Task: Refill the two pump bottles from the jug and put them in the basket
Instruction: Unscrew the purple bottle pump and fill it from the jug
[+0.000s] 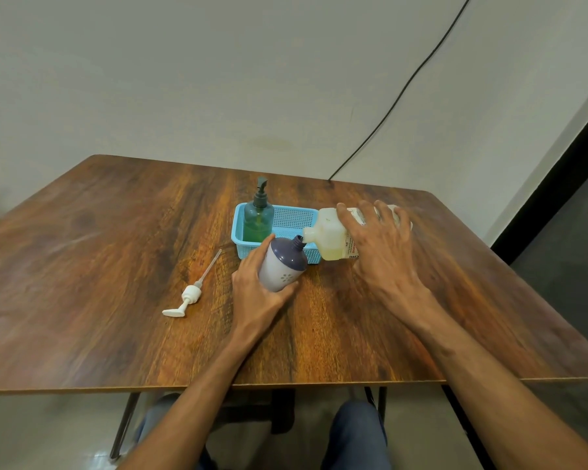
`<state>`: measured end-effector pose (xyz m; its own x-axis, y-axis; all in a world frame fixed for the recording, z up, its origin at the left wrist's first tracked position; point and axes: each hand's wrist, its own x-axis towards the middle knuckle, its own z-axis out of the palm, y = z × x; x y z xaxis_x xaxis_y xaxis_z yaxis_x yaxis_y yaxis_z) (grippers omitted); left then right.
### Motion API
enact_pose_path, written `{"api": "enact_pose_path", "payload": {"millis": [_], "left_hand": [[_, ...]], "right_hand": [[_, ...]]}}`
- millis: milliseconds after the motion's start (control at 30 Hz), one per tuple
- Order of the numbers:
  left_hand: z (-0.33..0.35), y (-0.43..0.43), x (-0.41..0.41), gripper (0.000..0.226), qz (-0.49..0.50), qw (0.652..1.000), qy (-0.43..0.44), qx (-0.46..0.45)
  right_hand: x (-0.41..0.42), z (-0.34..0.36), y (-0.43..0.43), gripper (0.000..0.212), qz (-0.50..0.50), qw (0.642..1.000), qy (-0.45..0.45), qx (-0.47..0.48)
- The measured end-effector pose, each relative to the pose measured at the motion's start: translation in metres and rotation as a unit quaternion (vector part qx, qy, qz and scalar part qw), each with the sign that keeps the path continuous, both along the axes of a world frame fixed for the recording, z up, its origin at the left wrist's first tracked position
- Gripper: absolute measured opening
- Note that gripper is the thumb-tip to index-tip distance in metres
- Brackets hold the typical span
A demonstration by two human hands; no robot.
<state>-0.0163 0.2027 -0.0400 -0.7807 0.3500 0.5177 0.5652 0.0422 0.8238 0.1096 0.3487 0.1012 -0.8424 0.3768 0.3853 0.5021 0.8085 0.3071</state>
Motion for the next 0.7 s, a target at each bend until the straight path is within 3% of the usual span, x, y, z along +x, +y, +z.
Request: {"api": "enact_pose_path", "payload": {"millis": [700], "left_hand": [[0.0022, 0.0000, 0.0013, 0.094, -0.005, 1.000, -0.004, 0.005]], "right_hand": [[-0.0017, -0.0005, 0.0011, 0.100, -0.001, 1.000, 0.004, 0.014]]}}
